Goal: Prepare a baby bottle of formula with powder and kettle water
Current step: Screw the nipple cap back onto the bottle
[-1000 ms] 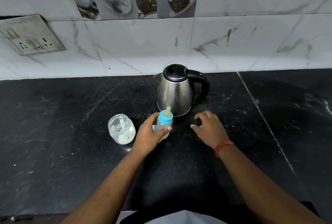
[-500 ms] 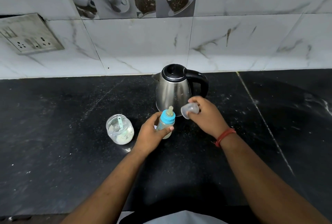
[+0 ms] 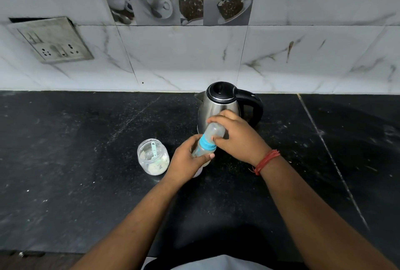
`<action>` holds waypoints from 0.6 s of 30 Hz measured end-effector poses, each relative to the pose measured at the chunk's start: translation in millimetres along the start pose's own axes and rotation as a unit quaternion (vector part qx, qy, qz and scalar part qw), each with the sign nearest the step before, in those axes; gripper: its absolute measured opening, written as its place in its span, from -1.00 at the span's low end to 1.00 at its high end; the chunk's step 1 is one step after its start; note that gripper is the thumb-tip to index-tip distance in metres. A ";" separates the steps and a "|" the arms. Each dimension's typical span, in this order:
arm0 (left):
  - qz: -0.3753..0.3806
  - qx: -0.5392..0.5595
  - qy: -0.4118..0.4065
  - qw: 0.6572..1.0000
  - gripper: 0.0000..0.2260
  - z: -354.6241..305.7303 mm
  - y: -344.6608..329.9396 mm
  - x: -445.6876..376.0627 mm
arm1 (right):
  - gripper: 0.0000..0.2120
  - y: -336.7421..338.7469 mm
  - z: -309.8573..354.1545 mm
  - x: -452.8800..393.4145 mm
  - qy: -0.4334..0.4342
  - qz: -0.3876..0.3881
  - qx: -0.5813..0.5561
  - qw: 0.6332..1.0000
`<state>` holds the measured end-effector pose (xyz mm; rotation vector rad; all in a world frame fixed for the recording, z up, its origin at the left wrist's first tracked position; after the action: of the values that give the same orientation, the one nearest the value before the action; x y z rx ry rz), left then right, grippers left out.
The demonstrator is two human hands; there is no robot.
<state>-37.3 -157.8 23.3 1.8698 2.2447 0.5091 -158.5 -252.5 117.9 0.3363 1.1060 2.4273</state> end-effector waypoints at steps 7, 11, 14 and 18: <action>0.004 -0.027 -0.011 1.000 -0.53 -4.7 5.7 -2.2 | -0.52 -11.1 3.6 -6.9 -0.003 0.032 0.042 0.999; -0.004 -0.042 -0.008 0.999 -0.54 -8.0 8.8 -3.3 | -0.56 -12.0 4.2 -7.3 -0.001 0.018 0.034 0.999; -0.018 -0.040 -0.004 0.999 -0.54 -10.8 10.0 -2.3 | -0.56 -14.4 4.3 -4.1 -0.003 -0.010 0.024 1.000; -0.036 -0.073 -0.009 0.997 -0.58 -18.0 8.0 -0.6 | -0.52 -21.1 5.5 5.4 0.001 -0.071 0.021 0.997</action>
<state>-36.1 -159.8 42.9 1.7105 2.1902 0.6235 -154.7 -234.1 105.6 0.2603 1.1423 2.2839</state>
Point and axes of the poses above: each hand's wrist, its own x-axis away from the middle knuckle, its own y-axis out of the back of the hand, z = x × y, the point moved 7 cm from there along -x, towards the middle knuckle, and after that the axes turned 13 degrees about z, right-handed, at the moved point
